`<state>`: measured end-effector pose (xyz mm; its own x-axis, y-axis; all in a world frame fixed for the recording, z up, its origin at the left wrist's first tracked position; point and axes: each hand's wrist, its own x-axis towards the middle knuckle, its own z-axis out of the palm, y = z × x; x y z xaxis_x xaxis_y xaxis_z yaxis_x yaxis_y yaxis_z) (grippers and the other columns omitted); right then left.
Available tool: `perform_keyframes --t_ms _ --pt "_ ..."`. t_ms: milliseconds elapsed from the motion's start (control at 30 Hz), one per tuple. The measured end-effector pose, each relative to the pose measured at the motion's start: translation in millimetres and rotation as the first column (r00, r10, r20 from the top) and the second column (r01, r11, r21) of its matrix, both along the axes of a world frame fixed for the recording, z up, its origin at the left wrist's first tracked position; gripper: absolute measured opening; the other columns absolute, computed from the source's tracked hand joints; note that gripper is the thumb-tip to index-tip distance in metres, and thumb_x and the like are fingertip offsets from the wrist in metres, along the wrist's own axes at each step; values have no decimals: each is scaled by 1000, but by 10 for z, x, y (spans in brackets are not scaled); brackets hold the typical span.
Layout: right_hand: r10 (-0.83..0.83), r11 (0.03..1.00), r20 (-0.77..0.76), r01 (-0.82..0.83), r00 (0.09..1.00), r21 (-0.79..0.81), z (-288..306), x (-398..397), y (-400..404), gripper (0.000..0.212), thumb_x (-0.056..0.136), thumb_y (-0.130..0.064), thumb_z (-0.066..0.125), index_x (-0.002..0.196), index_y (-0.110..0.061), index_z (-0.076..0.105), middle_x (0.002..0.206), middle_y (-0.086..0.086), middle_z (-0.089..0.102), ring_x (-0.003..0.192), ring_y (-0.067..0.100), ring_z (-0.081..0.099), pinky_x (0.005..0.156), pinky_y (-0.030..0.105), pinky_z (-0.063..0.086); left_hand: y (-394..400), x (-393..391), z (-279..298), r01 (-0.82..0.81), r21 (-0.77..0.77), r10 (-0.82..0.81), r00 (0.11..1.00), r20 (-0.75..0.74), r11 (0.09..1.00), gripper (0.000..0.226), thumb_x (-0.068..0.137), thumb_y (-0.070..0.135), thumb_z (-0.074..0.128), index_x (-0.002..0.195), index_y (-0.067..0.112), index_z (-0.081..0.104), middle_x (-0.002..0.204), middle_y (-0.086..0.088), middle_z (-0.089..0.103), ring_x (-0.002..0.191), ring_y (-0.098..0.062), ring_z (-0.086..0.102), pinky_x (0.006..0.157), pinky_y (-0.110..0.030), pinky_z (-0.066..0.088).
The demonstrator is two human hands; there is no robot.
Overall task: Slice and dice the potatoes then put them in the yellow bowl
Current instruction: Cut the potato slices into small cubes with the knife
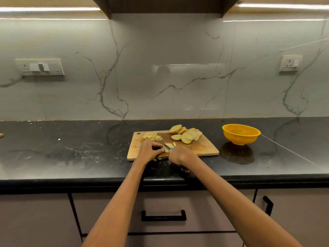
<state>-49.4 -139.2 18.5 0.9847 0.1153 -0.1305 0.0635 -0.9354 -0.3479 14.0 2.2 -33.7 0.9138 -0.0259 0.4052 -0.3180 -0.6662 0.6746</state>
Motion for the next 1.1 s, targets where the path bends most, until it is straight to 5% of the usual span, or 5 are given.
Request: perform_keyframes --t_ms 133,300,600,767,1100 --pt "24 999 24 -23 999 -44 -5 -47 21 29 101 -23 37 111 -1 53 74 10 55 61 20 55 74 32 51 -9 -15 5 -11 3 11 1000 2 1000 27 80 14 72 104 4 71 107 -10 70 100 -18 63 82 -33 53" --pt "32 995 110 -21 993 -99 -155 -185 -141 35 101 -31 40 114 -4 58 114 12 63 103 26 61 85 35 46 -20 -24 0 -29 1 29 1000 9 1000 26 80 15 73 104 5 71 107 -9 70 99 -16 63 77 -25 53" --pt "24 989 196 5 980 -146 -279 -492 -450 39 101 -37 36 111 -9 59 108 7 63 96 21 61 75 31 43 -49 -72 -2 -44 -53 43 999 -18 998 26 82 11 70 107 4 69 113 -10 66 92 -14 61 47 -13 50" --pt "47 999 219 -50 975 9 -172 -373 -407 40 103 -34 33 108 -5 60 103 13 63 97 26 62 80 35 49 -35 -45 -37 -102 -115 107 993 40 988 21 82 5 69 102 6 72 105 -8 70 104 -16 61 89 -21 45" --pt "25 999 134 -29 991 27 -177 -91 -134 42 101 -38 35 100 -4 59 88 10 61 76 24 59 79 37 53 -42 -76 -51 -103 -96 111 991 77 990 18 77 10 74 95 6 73 94 -8 72 79 -3 58 72 -9 41"
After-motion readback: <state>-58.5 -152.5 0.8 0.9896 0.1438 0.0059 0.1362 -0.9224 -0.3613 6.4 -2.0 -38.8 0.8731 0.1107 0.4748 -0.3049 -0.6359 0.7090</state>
